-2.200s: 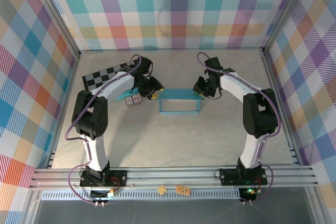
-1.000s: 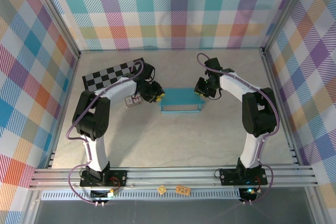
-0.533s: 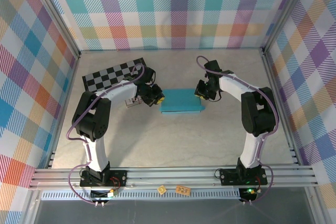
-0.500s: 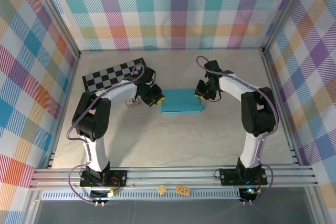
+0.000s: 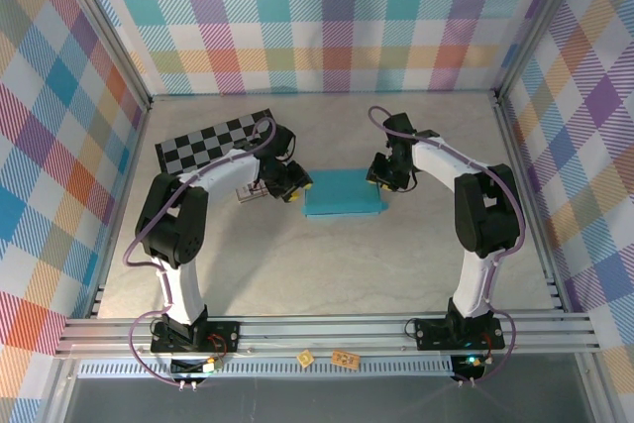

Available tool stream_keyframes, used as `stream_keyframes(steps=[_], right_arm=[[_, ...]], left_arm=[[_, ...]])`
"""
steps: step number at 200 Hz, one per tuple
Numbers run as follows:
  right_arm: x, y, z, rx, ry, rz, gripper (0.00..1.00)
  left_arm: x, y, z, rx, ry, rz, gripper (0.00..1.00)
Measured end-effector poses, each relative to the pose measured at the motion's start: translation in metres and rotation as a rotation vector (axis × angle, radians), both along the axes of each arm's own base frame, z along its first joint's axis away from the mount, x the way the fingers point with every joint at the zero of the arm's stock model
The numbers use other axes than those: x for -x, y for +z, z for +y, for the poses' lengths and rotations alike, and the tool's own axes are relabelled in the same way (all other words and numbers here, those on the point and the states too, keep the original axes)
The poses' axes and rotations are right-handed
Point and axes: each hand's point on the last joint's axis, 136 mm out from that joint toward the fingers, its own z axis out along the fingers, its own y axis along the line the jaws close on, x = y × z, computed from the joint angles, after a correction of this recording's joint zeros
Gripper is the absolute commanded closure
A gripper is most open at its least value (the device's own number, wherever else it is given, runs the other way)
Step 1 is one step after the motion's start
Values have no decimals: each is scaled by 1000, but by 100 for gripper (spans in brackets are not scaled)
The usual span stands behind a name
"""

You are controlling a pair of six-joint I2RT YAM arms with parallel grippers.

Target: Fold the paper box

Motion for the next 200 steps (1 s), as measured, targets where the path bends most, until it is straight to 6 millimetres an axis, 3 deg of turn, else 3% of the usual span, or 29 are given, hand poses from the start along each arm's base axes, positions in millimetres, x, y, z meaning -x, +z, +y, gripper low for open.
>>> stream_keyframes(steps=[31, 69, 139, 200], right_arm=[[6, 9, -2, 5, 30, -3, 45], [17, 14, 3, -60, 78, -1, 44], [42, -8, 1, -96, 111, 77, 46], [42, -13, 2, -94, 128, 68, 54]], left_arm=[[-9, 17, 0, 50, -21, -47, 50], [-15, 19, 0, 94, -55, -70, 52], [5, -10, 8, 61, -108, -18, 53], [10, -27, 9, 58, -125, -2, 54]])
